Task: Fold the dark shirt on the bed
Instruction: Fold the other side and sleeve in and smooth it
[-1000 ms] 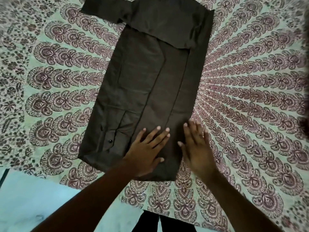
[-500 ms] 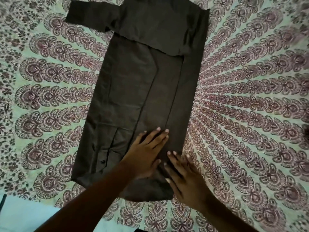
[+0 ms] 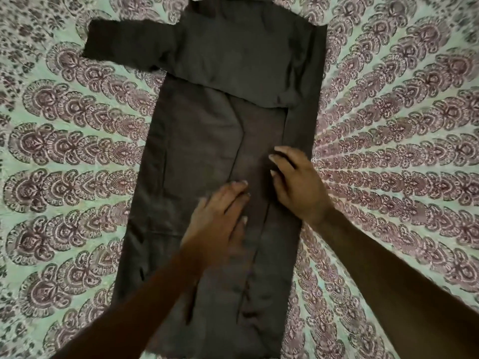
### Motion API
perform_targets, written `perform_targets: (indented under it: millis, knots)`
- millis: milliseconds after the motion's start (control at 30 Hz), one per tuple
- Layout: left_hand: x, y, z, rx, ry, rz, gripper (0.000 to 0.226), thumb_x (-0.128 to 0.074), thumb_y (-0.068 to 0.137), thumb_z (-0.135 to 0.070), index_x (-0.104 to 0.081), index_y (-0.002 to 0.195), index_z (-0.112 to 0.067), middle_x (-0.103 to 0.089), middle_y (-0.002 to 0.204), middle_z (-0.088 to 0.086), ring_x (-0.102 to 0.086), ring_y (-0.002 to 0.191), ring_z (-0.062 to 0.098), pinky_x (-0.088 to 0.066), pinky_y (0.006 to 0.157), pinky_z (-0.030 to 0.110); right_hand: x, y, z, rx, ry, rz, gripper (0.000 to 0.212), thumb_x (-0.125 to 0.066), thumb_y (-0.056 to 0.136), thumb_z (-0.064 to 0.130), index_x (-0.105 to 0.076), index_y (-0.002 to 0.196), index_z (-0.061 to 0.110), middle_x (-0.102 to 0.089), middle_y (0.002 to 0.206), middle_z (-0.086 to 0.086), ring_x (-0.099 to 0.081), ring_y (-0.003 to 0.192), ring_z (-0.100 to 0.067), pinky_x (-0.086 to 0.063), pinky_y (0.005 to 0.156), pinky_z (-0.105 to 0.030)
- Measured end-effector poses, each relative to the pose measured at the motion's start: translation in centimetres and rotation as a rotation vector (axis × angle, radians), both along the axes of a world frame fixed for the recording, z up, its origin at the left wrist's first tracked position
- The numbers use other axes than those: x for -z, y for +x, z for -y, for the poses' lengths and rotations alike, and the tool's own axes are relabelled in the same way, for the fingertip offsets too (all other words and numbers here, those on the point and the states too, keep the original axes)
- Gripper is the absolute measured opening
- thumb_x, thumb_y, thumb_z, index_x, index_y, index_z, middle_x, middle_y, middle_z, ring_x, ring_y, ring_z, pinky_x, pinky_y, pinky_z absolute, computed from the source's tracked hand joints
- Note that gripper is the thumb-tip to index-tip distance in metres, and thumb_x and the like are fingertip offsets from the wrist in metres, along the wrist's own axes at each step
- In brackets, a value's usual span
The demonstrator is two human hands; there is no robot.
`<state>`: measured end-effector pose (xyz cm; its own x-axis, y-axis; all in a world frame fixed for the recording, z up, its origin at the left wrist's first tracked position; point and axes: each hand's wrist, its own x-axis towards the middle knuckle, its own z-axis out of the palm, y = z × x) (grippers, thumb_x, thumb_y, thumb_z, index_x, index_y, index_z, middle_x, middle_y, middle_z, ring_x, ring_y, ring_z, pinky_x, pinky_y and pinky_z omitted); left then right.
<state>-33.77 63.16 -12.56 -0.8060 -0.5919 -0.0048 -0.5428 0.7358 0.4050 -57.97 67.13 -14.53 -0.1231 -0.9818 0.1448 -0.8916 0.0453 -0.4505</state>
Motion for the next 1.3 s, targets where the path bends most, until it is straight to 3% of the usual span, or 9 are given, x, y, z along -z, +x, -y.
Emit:
perform_targets:
  millis: [233, 367, 500, 700, 867, 1000, 1100, 1233, 1300]
  knots:
    - [0.1, 1.0, 17.2, -0.329, -0.053, 0.149, 0.062, -0.054, 0.097, -0.042, -0.043, 0.151, -0.014, -0.031, 0.168, 0.006, -0.034, 0.152, 0.033, -0.037, 0.115, 0.059, -1.8, 3.2, 11.2, 0.010, 0.049, 0.061, 0.037, -0.050, 0.098, 0.026, -0.072, 0.114, 0.001, -0.064, 0.127, -0.019, -0.061, 0.121, -0.039, -0.055, 0.099, -0.045]
    - [1.4, 4.4, 23.1, -0.392, -0.038, 0.273, 0.073, -0.041, 0.099, -0.053, -0.034, 0.160, -0.013, -0.030, 0.170, 0.010, -0.032, 0.154, 0.035, -0.032, 0.118, 0.061, -2.2, 5.8, 18.4, 0.025, 0.027, 0.082, 0.032, -0.056, 0.098, 0.022, -0.071, 0.117, 0.002, -0.063, 0.129, -0.017, -0.058, 0.123, -0.036, -0.054, 0.102, -0.045]
    - [3.8, 7.5, 24.1, -0.293, -0.061, 0.294, 0.072, -0.033, 0.102, -0.058, -0.033, 0.162, -0.019, -0.025, 0.172, 0.002, -0.026, 0.157, 0.028, -0.019, 0.117, 0.048, -1.9, 8.4, 26.2, 0.001, -0.021, 0.077, 0.032, -0.061, 0.095, 0.017, -0.069, 0.119, -0.001, -0.062, 0.126, -0.021, -0.059, 0.120, -0.039, -0.052, 0.103, -0.047]
    - [4.1, 7.9, 24.4, -0.277, -0.087, 0.258, 0.070, -0.037, 0.104, -0.057, -0.028, 0.164, -0.022, -0.025, 0.172, -0.001, -0.021, 0.159, 0.023, -0.022, 0.118, 0.047, -2.4, 13.0, 36.6, -0.168, 0.075, -0.101, 0.040, -0.065, 0.091, 0.021, -0.066, 0.127, 0.003, -0.059, 0.131, -0.020, -0.056, 0.122, -0.043, -0.054, 0.097, -0.054]
    - [4.3, 8.0, 24.5, -0.267, -0.062, 0.196, 0.069, -0.040, 0.103, -0.055, -0.033, 0.162, -0.020, -0.029, 0.171, 0.000, -0.019, 0.160, 0.022, -0.027, 0.120, 0.048, -2.7, 17.4, 41.1, -0.285, 0.340, -0.345, 0.063, -0.059, 0.097, 0.030, -0.038, 0.153, 0.009, -0.037, 0.148, -0.021, -0.043, 0.131, -0.044, -0.052, 0.098, -0.053]
    - [4.3, 8.2, 24.4, -0.268, -0.072, 0.141, 0.067, -0.043, 0.103, -0.054, -0.037, 0.161, -0.020, -0.029, 0.171, -0.001, -0.020, 0.160, 0.022, -0.028, 0.120, 0.048, -3.1, 18.1, 42.1, -0.265, 0.419, -0.383, 0.059, -0.057, 0.097, 0.005, -0.034, 0.151, 0.002, -0.035, 0.147, -0.025, -0.060, 0.117, -0.046, -0.055, 0.089, -0.052]
    - [4.2, 7.9, 24.3, -0.270, -0.071, 0.143, 0.068, -0.042, 0.103, -0.054, -0.034, 0.162, -0.021, -0.028, 0.171, -0.003, -0.019, 0.160, 0.021, -0.027, 0.120, 0.047, -4.3, 16.5, 41.0, -0.136, 0.429, -0.223, 0.053, -0.058, 0.096, 0.007, -0.043, 0.146, 0.001, -0.047, 0.140, -0.024, -0.063, 0.114, -0.048, -0.053, 0.091, -0.050]
    - [3.8, 7.8, 24.3, -0.254, -0.029, 0.206, 0.068, -0.038, 0.103, -0.056, -0.030, 0.163, -0.024, -0.026, 0.172, -0.005, -0.020, 0.159, 0.021, -0.027, 0.120, 0.048, -7.0, 13.6, 36.2, 0.195, 0.166, 0.210, 0.025, -0.055, 0.091, 0.008, -0.063, 0.114, 0.002, -0.064, 0.111, -0.018, -0.064, 0.100, -0.039, -0.053, 0.085, -0.044]
    - [3.5, 7.4, 24.5, -0.273, 0.048, 0.213, 0.071, -0.042, 0.098, -0.057, -0.030, 0.161, -0.026, -0.025, 0.171, -0.006, -0.021, 0.158, 0.022, -0.026, 0.119, 0.054, -8.2, 11.8, 32.9, 0.329, 0.094, 0.343, 0.028, -0.055, 0.093, 0.008, -0.068, 0.118, 0.006, -0.068, 0.111, -0.015, -0.066, 0.100, -0.034, -0.053, 0.090, -0.039]
